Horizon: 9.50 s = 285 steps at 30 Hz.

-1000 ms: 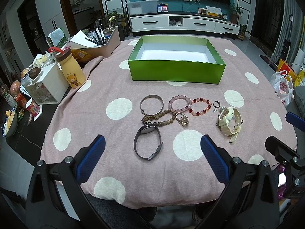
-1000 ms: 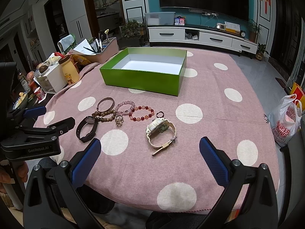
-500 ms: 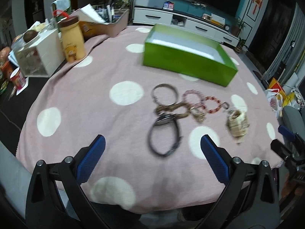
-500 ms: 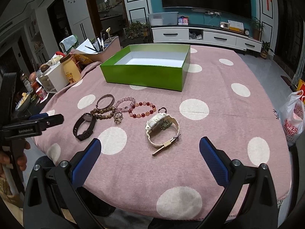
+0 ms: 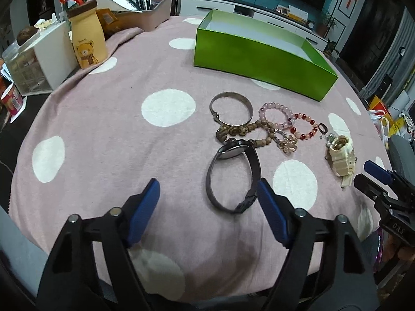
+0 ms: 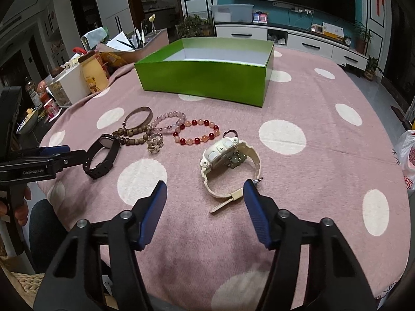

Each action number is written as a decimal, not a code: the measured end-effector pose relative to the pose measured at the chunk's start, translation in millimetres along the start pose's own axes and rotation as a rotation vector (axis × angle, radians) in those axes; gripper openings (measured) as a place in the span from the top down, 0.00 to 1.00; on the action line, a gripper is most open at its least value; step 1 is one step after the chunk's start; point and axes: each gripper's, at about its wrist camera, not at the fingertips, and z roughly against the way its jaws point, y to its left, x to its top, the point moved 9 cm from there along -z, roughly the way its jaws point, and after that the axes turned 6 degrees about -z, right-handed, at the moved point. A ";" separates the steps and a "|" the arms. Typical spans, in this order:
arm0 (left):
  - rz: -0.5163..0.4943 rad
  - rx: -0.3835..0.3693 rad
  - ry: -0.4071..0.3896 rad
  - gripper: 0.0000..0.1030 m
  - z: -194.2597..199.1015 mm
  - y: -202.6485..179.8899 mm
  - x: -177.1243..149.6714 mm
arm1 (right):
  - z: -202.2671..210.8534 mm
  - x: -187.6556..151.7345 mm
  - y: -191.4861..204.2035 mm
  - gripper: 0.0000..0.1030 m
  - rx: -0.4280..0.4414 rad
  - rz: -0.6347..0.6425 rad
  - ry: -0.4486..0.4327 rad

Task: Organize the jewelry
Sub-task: 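Grasp the black watch band with the left tool while the right tool grasps the cream watch, then carry both watches into the green box and open both tools, then grasp the silver charm with the left tool while the right tool grasps the jade pendant, then carry the charm and pendant into the green box and release both, then grasp the wooden bead bracelet with the left tool while the right tool grasps the dark ring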

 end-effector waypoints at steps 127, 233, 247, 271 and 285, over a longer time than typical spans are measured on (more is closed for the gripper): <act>-0.019 -0.086 -0.032 0.33 4.5 -14.6 17.6 | 5.4 13.4 -34.0 0.59 0.065 -0.091 0.006; -0.036 -0.091 -0.102 0.87 -76.3 -46.4 242.8 | -59.4 203.2 -34.7 0.93 0.032 0.052 -0.203; -0.083 -0.081 -0.092 0.51 -89.3 -66.1 242.0 | -75.5 192.0 -52.2 0.80 0.024 -0.006 -0.150; 0.005 -0.040 -0.119 0.27 -11.5 -5.1 146.2 | -14.2 105.0 -54.5 0.60 0.055 -0.077 -0.115; 0.073 -0.052 -0.026 0.27 -11.8 15.5 48.8 | -6.2 52.8 -39.7 0.60 0.071 -0.088 -0.056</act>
